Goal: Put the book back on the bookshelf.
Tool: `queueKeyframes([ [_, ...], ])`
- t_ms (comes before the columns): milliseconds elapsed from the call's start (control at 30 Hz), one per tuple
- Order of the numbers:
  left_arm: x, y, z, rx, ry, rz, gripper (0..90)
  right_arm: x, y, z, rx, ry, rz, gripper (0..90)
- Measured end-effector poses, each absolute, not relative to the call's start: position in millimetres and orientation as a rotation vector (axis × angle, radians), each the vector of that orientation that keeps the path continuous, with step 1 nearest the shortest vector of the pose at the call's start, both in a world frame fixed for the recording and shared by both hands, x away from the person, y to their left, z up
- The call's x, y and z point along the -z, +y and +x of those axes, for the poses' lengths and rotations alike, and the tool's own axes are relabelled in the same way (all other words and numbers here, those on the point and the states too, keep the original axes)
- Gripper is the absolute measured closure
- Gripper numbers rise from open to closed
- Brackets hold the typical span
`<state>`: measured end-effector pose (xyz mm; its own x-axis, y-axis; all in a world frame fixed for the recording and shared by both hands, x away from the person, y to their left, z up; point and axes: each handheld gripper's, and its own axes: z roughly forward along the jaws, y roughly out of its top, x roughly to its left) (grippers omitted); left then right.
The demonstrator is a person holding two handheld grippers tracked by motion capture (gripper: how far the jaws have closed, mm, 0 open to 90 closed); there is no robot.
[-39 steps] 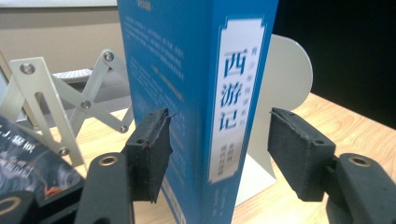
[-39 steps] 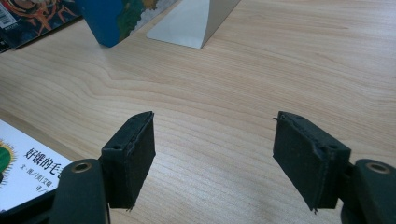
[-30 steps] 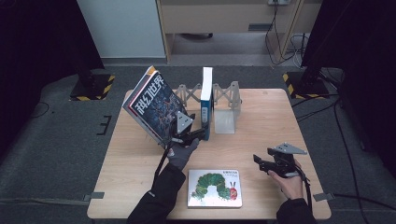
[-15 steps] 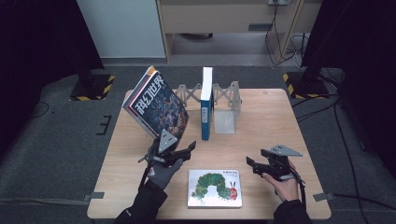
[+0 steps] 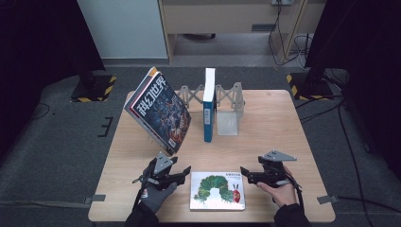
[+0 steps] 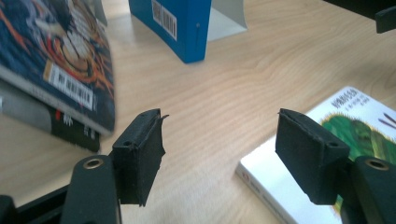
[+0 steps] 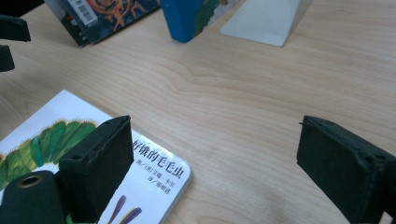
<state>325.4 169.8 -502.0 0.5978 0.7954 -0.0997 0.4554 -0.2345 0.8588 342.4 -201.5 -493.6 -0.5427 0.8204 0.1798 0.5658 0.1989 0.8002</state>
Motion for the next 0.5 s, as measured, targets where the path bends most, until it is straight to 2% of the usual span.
queueKeyframes([
  [133, 507, 171, 318, -0.434, 1.025, 1.882, 30.9, 498, -194, 339, -1.266, 2.245, 1.316, 18.1],
  [500, 522, 161, 310, -0.380, 1.018, 1.969, 30.6, 509, -183, 323, -1.258, 2.310, 1.349, 24.2],
])
